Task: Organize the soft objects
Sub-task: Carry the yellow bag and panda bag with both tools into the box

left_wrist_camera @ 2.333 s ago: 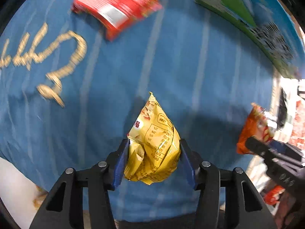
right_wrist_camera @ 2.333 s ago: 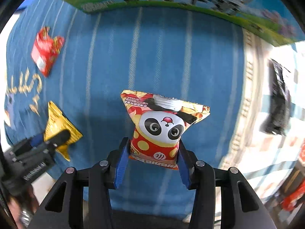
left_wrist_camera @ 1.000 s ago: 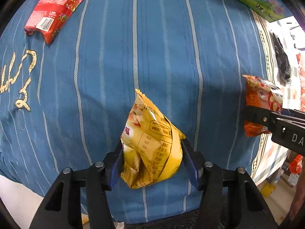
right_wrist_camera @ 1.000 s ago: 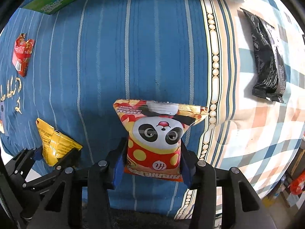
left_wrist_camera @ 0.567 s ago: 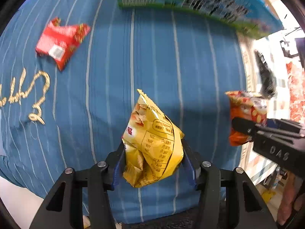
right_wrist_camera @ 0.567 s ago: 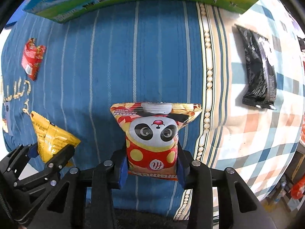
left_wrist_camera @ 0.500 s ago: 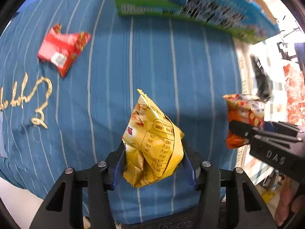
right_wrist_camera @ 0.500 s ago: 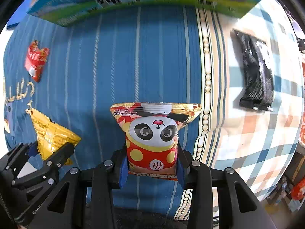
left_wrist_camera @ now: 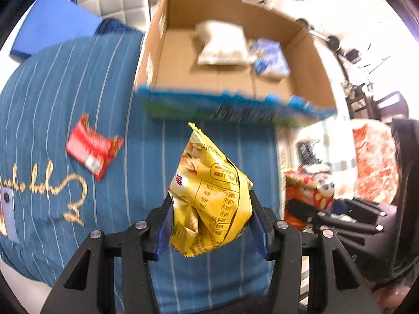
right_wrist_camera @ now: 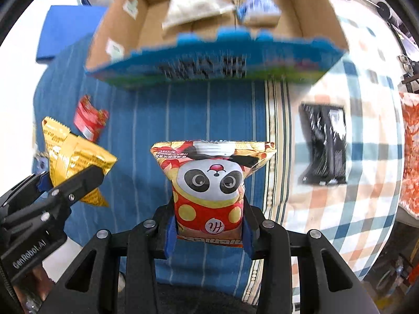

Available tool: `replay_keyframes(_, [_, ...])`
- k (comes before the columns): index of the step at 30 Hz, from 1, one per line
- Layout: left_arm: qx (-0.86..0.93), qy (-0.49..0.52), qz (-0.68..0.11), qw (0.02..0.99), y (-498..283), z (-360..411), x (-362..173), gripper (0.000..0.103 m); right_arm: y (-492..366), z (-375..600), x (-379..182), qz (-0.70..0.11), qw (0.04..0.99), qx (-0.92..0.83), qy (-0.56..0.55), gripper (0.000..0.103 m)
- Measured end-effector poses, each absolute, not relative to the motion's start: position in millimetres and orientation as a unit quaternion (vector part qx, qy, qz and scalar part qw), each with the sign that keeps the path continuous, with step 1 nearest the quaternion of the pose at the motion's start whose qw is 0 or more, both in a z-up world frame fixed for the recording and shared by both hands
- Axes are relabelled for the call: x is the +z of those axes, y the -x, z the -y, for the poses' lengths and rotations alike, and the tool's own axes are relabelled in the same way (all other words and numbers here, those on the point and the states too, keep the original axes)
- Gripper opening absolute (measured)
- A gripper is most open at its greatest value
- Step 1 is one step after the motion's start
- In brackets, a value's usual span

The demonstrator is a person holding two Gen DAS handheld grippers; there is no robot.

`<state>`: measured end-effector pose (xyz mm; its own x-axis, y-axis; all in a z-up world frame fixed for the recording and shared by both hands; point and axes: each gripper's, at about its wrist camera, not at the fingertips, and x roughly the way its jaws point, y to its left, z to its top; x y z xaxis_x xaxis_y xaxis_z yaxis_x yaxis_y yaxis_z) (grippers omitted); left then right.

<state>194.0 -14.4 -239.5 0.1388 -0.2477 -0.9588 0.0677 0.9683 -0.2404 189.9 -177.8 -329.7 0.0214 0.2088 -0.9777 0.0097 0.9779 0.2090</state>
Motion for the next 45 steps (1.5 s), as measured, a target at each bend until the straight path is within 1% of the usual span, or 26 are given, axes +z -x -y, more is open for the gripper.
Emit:
replay_keyframes(5, [-0.121, 0.094, -0.618, 0.771, -228.1, 23.4, -210.4, 0.049, -214.9, 188.5, -288.2, -0.665, 0.735, 0.078, -0.105, 0.041])
replay_keyframes(9, [-0.129, 0.107, -0.6, 0.782, -265.6, 29.6, -192.1, 0.049, -247.6, 192.6, -268.4, -0.644, 0.751, 0.079, -0.123, 0.041])
replay_keyframes(12, [-0.129, 0.109, -0.594, 0.787, -295.1, 30.8, -186.6, 0.049, -272.1, 201.2, -256.9, -0.633, 0.76, 0.072, -0.129, 0.041])
replay_keyframes(16, [-0.117, 0.093, -0.6, 0.786, -342.4, 33.5, -195.3, 0.049, -307.7, 218.1, -257.1, -0.628, 0.765, 0.054, -0.133, 0.041])
replay_keyframes(18, [-0.098, 0.077, -0.605, 0.786, -369.8, 33.4, -204.9, 0.049, -326.4, 226.7, -264.5, -0.629, 0.766, 0.04, -0.13, 0.041])
replay_keyframes(21, [-0.052, 0.013, -0.607, 0.793, -406.9, 39.1, -228.3, 0.049, -353.8, 239.0, -283.8, -0.637, 0.759, 0.023, -0.13, 0.041])
replay_keyframes(25, [-0.015, -0.048, -0.638, 0.768, -451.1, 51.7, -277.1, 0.049, -383.4, 246.8, -315.4, -0.657, 0.744, 0.004, -0.121, 0.041])
replay_keyframes(28, [-0.003, -0.088, -0.657, 0.749, -467.3, 63.6, -309.7, 0.049, -400.0, 246.6, -342.9, -0.677, 0.729, -0.008, -0.104, 0.041])
replay_keyframes(33, [0.02, -0.13, -0.669, 0.732, -480.1, 72.5, -340.5, 0.049, -414.1, 243.2, -375.3, -0.697, 0.712, -0.014, -0.08, 0.041])
replay_keyframes(38, [0.017, -0.113, -0.69, 0.715, -489.9, 68.2, -357.1, 0.049, -417.7, 242.9, -399.0, -0.713, 0.698, -0.015, -0.071, 0.041])
replay_keyframes(45, [0.004, -0.09, -0.69, 0.718, -496.2, 70.4, -369.4, 0.049, -423.3, 246.8, -417.0, -0.722, 0.689, -0.019, -0.064, 0.041])
